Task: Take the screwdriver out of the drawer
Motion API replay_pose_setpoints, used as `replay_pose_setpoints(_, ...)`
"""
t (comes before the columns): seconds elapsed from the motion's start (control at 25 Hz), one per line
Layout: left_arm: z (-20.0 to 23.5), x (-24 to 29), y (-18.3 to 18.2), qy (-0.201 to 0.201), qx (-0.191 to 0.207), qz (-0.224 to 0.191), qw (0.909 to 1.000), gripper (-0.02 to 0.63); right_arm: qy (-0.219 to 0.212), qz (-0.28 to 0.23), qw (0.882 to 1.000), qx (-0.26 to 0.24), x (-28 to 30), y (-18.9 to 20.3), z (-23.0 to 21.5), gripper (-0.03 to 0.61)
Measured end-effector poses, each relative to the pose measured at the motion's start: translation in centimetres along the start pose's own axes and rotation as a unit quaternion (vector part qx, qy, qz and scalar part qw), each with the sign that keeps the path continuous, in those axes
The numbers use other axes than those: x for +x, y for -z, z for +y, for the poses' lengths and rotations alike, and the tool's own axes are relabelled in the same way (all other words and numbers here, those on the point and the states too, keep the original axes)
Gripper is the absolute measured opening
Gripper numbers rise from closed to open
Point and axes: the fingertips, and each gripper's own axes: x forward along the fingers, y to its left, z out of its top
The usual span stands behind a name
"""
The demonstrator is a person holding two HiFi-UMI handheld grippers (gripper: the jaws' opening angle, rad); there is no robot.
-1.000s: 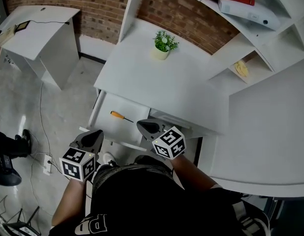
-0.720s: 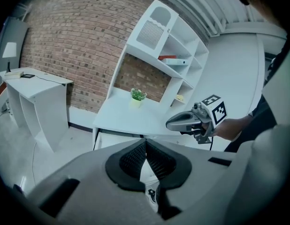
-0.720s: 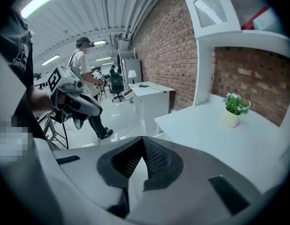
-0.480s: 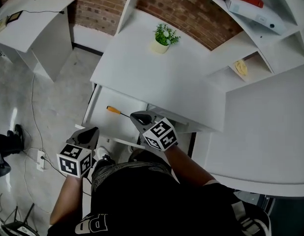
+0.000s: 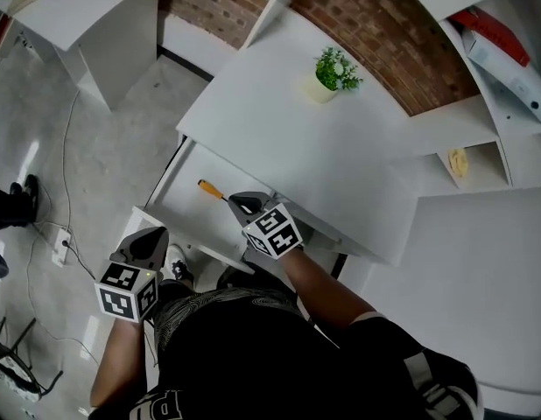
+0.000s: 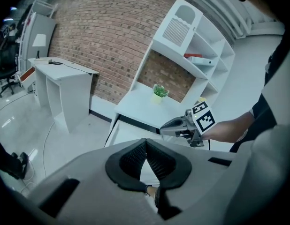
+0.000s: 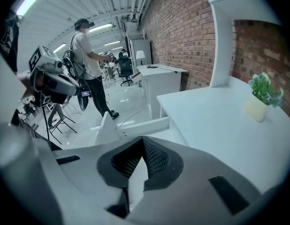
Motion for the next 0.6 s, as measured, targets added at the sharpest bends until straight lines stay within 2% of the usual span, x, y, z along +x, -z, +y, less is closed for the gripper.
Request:
replay_pose_setpoints(0.16, 0.7, 0.5, 0.7, -0.016, -0.020, 0.001, 0.9997, 0.017, -0.016, 0.031, 0.999, -0.019, 3.4, 2.1, -0.7, 0.006)
replay_pose_setpoints(0.4, 0.9, 1.4, 1.7, -0.020, -0.022, 0.010, 0.9995, 0.017, -0.015, 0.065, 0.997, -0.049, 7.7, 4.9, -1.7, 0.009)
replay_pose_setpoints(0.6, 1.7, 1.7, 2.6, -0.032, -0.037, 0.024, 0.9985, 0.017, -0.018, 0.114, 0.991, -0.066, 11.3, 7.9, -2.4, 0.051)
